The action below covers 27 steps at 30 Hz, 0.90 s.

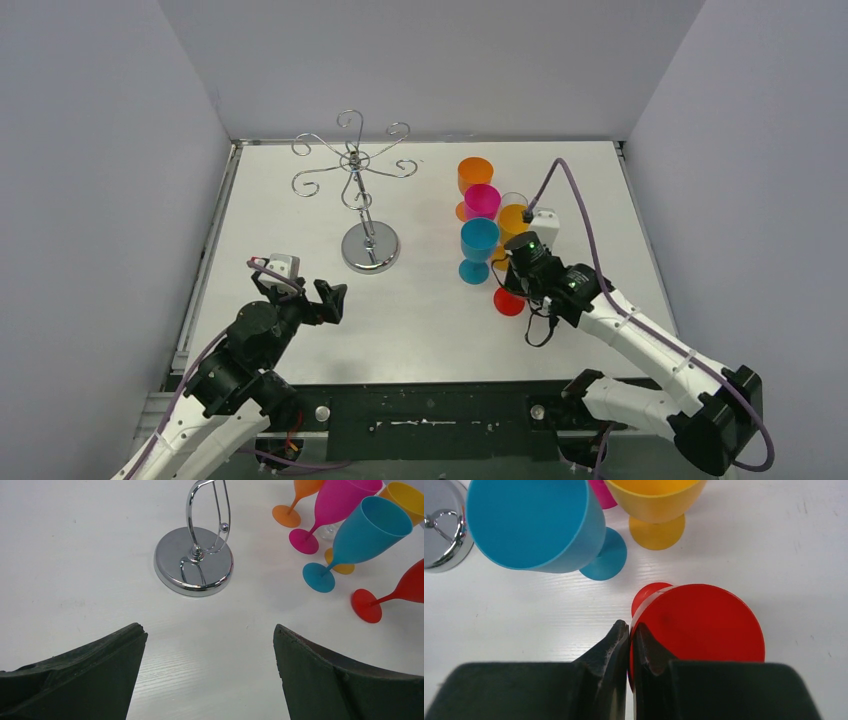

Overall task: Take the wine glass off the wine glass rack
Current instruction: Place the wine glass at the center of the board.

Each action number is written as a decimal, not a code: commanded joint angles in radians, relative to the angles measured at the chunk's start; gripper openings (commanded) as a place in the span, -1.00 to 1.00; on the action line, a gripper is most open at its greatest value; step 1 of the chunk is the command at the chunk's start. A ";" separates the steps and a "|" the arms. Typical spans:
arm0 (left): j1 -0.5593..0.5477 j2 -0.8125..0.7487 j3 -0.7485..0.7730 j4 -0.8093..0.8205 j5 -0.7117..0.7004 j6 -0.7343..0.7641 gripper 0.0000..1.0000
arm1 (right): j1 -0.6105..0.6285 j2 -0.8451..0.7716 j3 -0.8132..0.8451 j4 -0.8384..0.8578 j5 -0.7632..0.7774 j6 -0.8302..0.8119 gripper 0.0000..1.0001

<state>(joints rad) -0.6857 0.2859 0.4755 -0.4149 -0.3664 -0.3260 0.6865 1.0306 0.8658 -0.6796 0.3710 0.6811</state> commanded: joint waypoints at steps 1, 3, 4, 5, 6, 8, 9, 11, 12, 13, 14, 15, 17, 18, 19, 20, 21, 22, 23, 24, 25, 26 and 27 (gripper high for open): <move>-0.003 0.005 0.001 0.039 -0.004 -0.008 0.95 | -0.004 0.089 0.055 0.059 -0.051 -0.079 -1.00; -0.003 0.007 0.000 0.040 -0.005 -0.008 0.95 | -0.004 0.136 0.087 0.037 -0.061 -0.099 -1.00; -0.003 0.007 0.000 0.039 -0.004 -0.008 0.95 | -0.004 0.158 0.106 0.020 -0.067 -0.110 -1.00; -0.003 0.008 -0.001 0.039 -0.006 -0.010 0.95 | -0.003 0.180 0.123 -0.002 -0.064 -0.123 -0.98; -0.003 0.009 0.000 0.039 -0.006 -0.010 0.95 | -0.003 0.199 0.141 -0.038 -0.047 -0.127 -0.92; -0.003 0.010 0.000 0.039 -0.011 -0.011 0.95 | -0.003 0.201 0.146 -0.064 -0.041 -0.145 -0.84; -0.003 0.011 -0.002 0.038 -0.012 -0.011 0.95 | -0.003 0.187 0.137 -0.051 -0.052 -0.159 -0.81; -0.003 0.017 -0.001 0.039 -0.012 -0.012 0.95 | -0.004 0.149 0.114 -0.002 -0.101 -0.185 -0.59; -0.003 0.019 0.000 0.040 -0.012 -0.014 0.95 | -0.005 0.134 0.107 0.017 -0.131 -0.196 -0.37; -0.003 0.021 0.000 0.038 -0.009 -0.014 0.95 | -0.005 0.127 0.107 0.030 -0.147 -0.198 -0.34; -0.003 0.022 -0.001 0.040 -0.005 -0.015 0.95 | -0.004 0.124 0.111 0.031 -0.151 -0.189 -0.39; -0.003 0.024 -0.001 0.040 -0.002 -0.014 0.95 | -0.004 0.124 0.115 0.029 -0.147 -0.175 -0.42; -0.003 0.028 -0.003 0.043 0.005 -0.013 0.95 | -0.004 0.128 0.128 0.015 -0.134 -0.154 -0.40; -0.003 0.030 -0.004 0.045 0.007 -0.013 0.95 | -0.004 0.130 0.134 0.008 -0.133 -0.148 -0.35; -0.003 0.032 -0.003 0.045 0.010 -0.013 0.95 | -0.004 0.131 0.142 0.002 -0.135 -0.140 -0.26; -0.003 0.034 -0.003 0.045 0.011 -0.013 0.95 | -0.004 0.130 0.150 -0.005 -0.135 -0.136 -0.22; -0.003 0.036 -0.003 0.045 0.012 -0.013 0.95 | -0.004 0.124 0.159 -0.004 -0.138 -0.135 -0.21; -0.003 0.036 -0.003 0.045 0.012 -0.013 0.95 | -0.004 0.120 0.165 -0.004 -0.139 -0.135 -0.21; -0.003 0.038 -0.003 0.046 0.016 -0.012 0.95 | -0.004 0.115 0.173 -0.007 -0.136 -0.138 -0.21; -0.003 0.037 -0.003 0.048 0.019 -0.009 0.95 | -0.004 0.110 0.183 -0.015 -0.127 -0.140 -0.20; -0.003 0.038 -0.004 0.049 0.022 -0.009 0.95 | -0.004 0.105 0.196 -0.024 -0.115 -0.140 -0.11; -0.003 0.039 -0.005 0.050 0.022 -0.008 0.95 | -0.004 0.097 0.209 -0.033 -0.104 -0.140 0.01; -0.003 0.041 -0.005 0.050 0.020 -0.009 0.95 | -0.004 0.088 0.223 -0.038 -0.095 -0.142 0.04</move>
<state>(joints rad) -0.6857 0.3191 0.4755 -0.4141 -0.3584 -0.3328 0.6868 1.1751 1.0027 -0.7082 0.2302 0.5411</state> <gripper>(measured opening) 0.974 0.466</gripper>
